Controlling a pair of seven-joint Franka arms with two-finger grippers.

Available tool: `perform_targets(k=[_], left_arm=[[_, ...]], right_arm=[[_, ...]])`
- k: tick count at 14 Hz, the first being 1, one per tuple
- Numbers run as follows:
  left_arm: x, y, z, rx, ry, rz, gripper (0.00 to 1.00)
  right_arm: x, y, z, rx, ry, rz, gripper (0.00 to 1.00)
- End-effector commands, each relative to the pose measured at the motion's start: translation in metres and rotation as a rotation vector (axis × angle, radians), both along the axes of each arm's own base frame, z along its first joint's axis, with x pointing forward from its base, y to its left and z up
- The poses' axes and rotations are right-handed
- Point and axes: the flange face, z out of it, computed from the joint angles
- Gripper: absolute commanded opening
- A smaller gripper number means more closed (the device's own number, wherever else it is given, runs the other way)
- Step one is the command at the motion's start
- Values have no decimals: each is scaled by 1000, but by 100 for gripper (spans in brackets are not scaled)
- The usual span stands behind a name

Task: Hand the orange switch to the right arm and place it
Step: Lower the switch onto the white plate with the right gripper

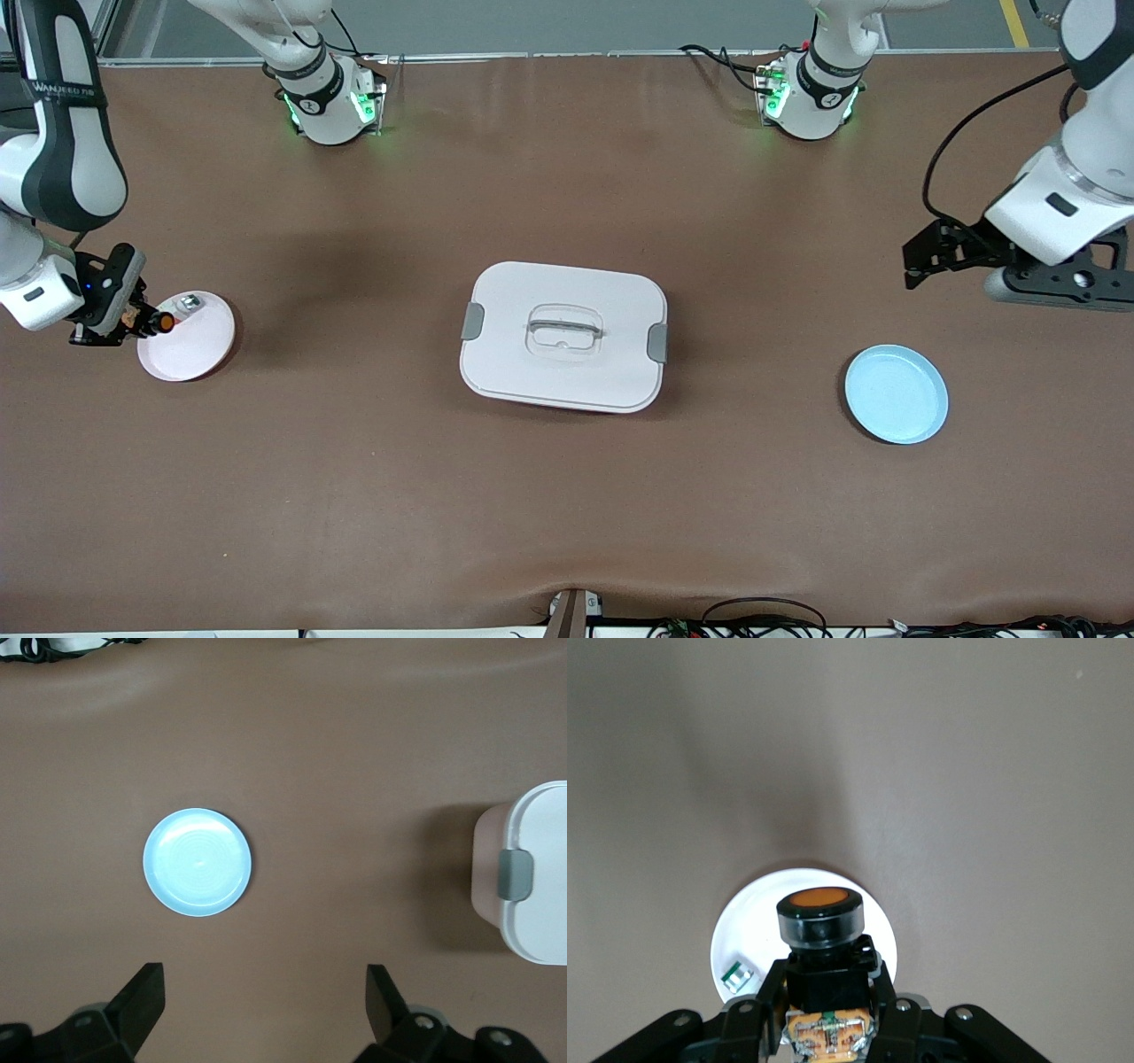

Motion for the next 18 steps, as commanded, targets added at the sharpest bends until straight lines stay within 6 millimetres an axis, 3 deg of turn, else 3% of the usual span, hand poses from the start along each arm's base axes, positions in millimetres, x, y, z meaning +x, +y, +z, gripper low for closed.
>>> perform_targets(k=[1,4,6,14,18], left_arm=[[-4,4,7,22,-13,-13,100],[2,28,4,14,-20,39,100],[6,46,0,-1,-13,78,100],[6,48,2,-19,-14,92,100],[5,45,3,-21,-15,87,100]], right_arm=[[-14,-15,-27,-24,-25,39,0],[-19,-33,-68,-28,-14,58,0],[-20,-41,-84,-33,-17,73,0],[-18,-44,-137,-38,-6,96,0],[-18,-46,-154,-41,-6,109,0]])
